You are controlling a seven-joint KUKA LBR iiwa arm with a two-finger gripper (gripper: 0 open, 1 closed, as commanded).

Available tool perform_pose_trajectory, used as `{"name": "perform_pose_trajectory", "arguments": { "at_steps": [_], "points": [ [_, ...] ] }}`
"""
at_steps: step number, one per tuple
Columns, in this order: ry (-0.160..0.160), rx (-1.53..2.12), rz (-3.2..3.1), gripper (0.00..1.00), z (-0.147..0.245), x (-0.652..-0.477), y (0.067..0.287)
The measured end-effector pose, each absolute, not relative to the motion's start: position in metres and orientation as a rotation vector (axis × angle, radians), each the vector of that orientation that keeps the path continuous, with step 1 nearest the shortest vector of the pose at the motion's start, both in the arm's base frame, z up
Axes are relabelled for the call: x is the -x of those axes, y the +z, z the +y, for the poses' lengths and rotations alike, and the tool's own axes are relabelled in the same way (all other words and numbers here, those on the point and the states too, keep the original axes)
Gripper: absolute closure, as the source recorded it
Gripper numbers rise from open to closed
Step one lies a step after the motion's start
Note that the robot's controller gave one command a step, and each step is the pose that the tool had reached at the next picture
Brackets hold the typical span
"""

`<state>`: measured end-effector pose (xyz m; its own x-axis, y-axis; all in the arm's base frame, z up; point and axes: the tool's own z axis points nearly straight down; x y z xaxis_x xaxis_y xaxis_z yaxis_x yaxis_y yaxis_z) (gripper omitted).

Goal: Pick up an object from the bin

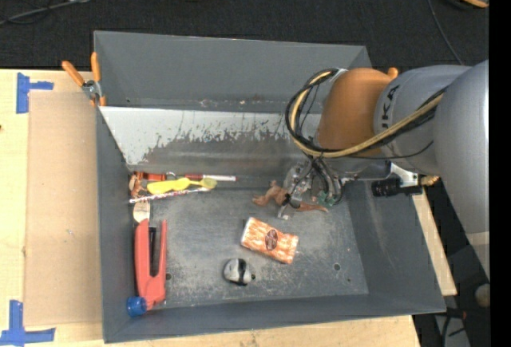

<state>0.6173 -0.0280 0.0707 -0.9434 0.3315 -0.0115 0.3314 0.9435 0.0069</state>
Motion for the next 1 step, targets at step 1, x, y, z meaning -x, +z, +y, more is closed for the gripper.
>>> {"name": "perform_pose_trajectory", "arguments": {
  "at_steps": [1],
  "points": [
    [0.007,-0.524,3.091,1.00,-0.0279,-0.6152,0.1067]
  ]
}}
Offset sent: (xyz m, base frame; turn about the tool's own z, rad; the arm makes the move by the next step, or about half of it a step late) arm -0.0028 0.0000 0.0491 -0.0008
